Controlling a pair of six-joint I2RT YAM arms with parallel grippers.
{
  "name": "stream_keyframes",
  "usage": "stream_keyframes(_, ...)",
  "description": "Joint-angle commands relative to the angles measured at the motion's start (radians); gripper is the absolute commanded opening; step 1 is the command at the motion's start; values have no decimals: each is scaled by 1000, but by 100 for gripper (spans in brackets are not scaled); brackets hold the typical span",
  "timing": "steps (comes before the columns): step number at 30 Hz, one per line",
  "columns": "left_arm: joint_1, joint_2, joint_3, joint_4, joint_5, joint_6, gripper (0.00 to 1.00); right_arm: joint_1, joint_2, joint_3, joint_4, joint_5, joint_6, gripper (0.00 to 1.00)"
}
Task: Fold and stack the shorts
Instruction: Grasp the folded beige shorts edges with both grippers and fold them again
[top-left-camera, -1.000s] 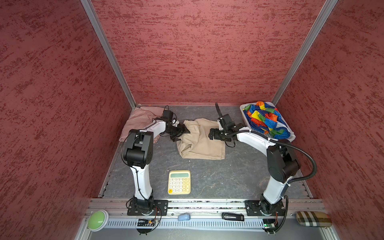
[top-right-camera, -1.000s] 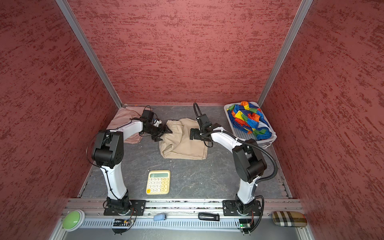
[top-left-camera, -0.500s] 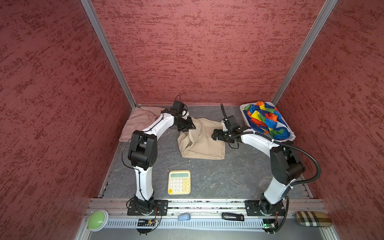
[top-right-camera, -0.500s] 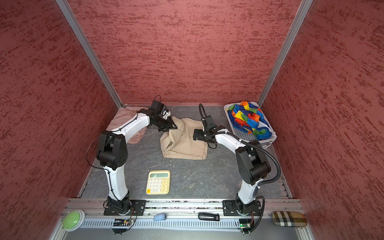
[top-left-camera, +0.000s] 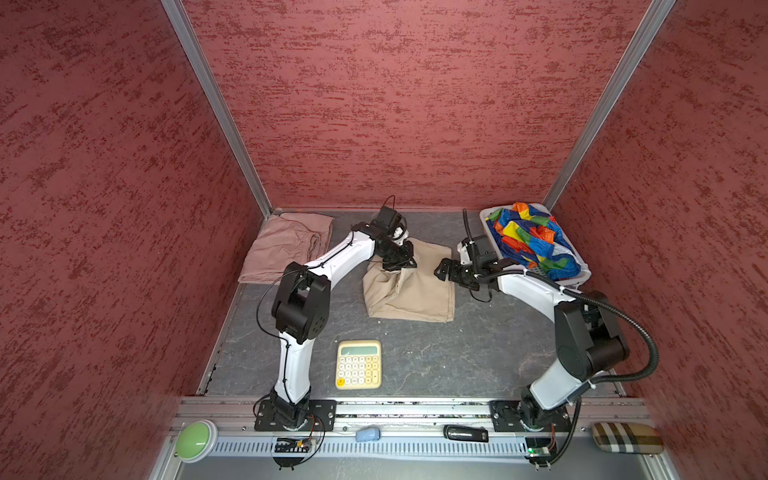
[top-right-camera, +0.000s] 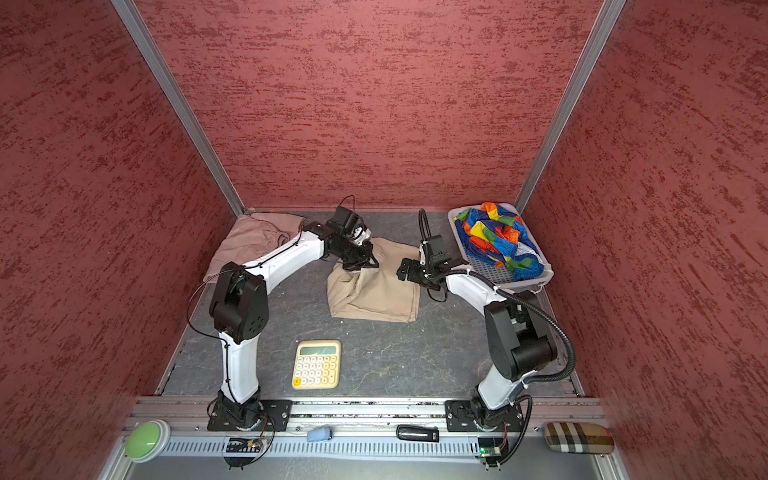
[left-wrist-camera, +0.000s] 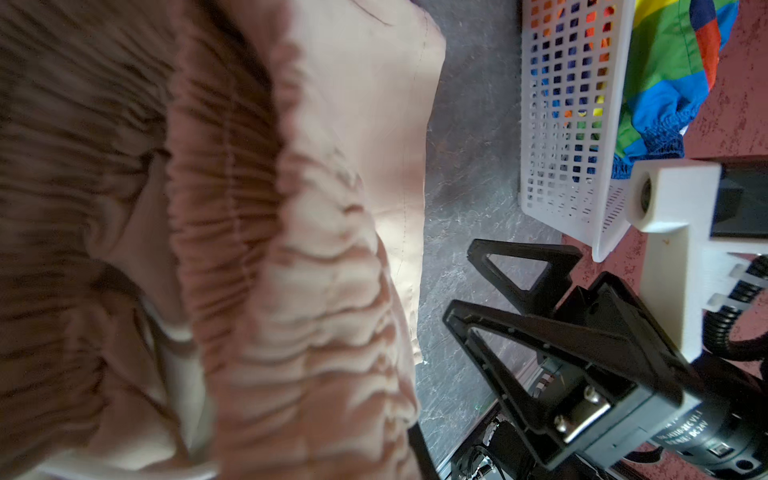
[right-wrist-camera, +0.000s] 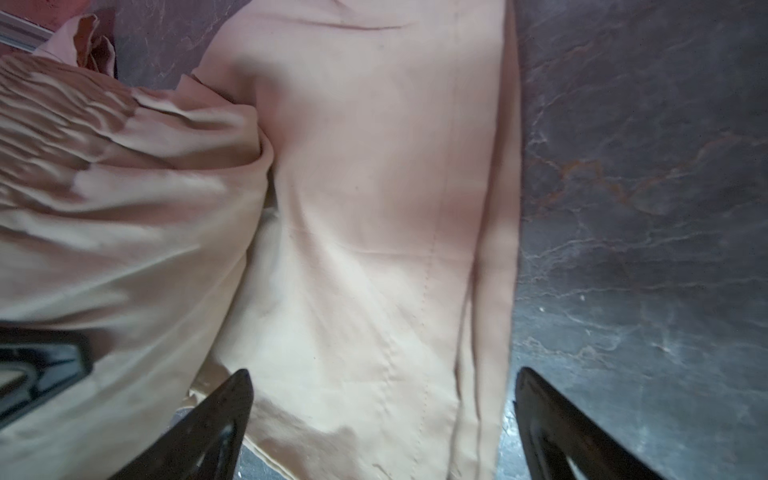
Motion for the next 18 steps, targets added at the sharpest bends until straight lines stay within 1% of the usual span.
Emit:
stream_keyframes(1, -28, 54, 2, 125, 33, -80, 3, -6, -30, -33, 64, -45, 30, 99)
stream_keyframes(5, -60, 117, 53, 188, 65, -147, 3, -31, -45, -87, 107, -81, 53, 99)
stream_keyframes(6, -66, 132, 68, 199, 80, -163, 4, -36, -44, -96, 107, -79, 55, 99)
stream_keyframes(7, -68, 142, 83, 198, 93, -171, 16, -40, -42, -101, 101, -75, 52, 99)
stream_keyframes(8, -68, 142, 92, 198, 102, -172, 34, -44, -47, -104, 95, -72, 49, 99)
stream_keyframes(9, -66, 128, 90, 199, 99, -165, 42, -45, -55, -104, 88, -63, 45, 99)
stream_keyframes(10, -62, 98, 81, 203, 88, -148, 46, -45, -67, -99, 71, -45, 39, 99)
stream_keyframes(11, -54, 60, 67, 210, 76, -131, 57, -44, -79, -87, 48, -25, 28, 99)
stream_keyframes(12, -43, 22, 56, 215, 69, -120, 73, -45, -88, -69, 21, -1, 17, 99)
stream_keyframes(13, -26, -27, 44, 218, 57, -109, 100, -45, -97, -45, -12, 26, 0, 99)
stream_keyframes(16, 40, -173, 11, 215, 30, -71, 99, -45, -100, 44, -100, 82, -42, 99)
stream_keyframes(18, 100, -263, -39, 214, 14, -70, 99, -38, -75, 117, -156, 107, -65, 99)
